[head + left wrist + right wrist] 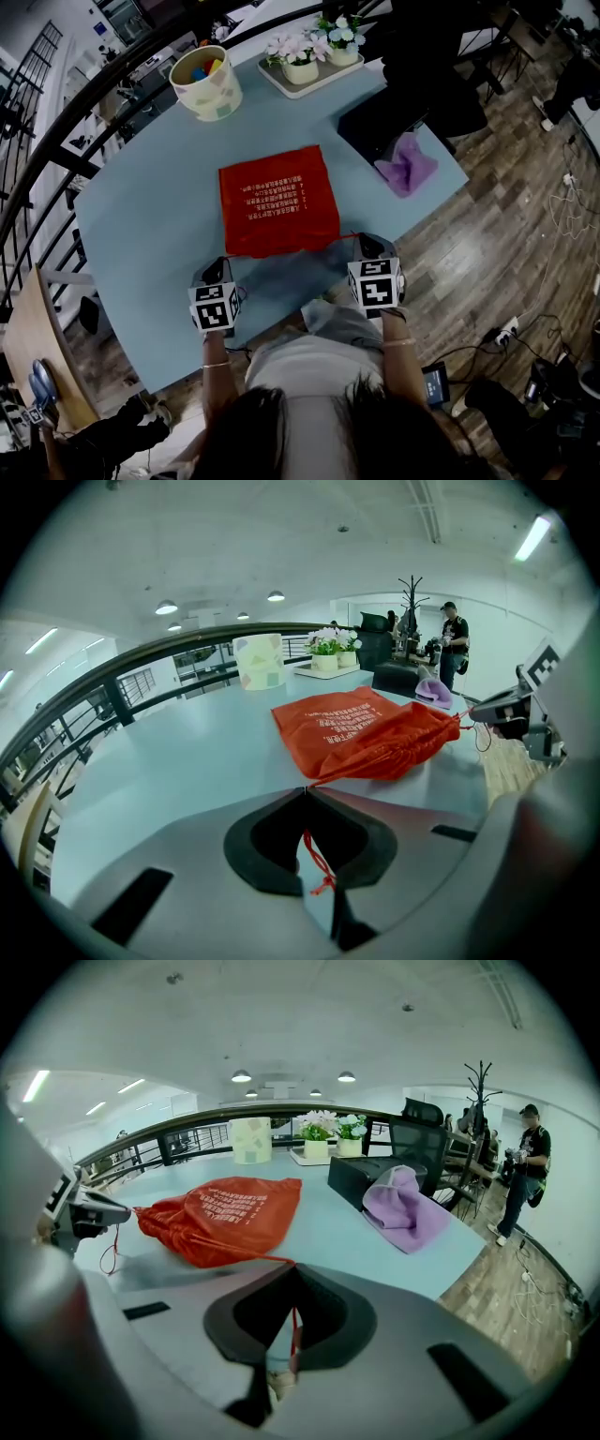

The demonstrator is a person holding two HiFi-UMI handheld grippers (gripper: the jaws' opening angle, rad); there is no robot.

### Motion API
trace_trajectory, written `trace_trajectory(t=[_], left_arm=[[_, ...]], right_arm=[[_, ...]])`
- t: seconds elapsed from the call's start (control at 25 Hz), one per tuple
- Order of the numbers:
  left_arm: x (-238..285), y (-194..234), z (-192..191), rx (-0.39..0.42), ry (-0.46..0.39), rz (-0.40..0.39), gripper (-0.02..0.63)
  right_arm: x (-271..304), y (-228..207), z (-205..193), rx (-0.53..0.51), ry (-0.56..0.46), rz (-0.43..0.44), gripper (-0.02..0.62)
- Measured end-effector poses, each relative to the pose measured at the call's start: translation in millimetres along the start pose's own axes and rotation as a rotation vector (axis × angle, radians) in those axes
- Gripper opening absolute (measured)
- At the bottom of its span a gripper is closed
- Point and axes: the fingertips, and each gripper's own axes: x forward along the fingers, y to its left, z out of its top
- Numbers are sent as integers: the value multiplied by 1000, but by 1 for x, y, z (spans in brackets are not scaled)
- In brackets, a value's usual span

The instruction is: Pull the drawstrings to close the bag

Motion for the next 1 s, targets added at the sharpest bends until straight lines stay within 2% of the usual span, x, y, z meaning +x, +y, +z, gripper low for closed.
trace_trajectory(t=[1.0], left_arm=[[-4,19,-4,-30,7,52,20]], right_arm=[[-5,-27,-4,60,-5,-67,26]])
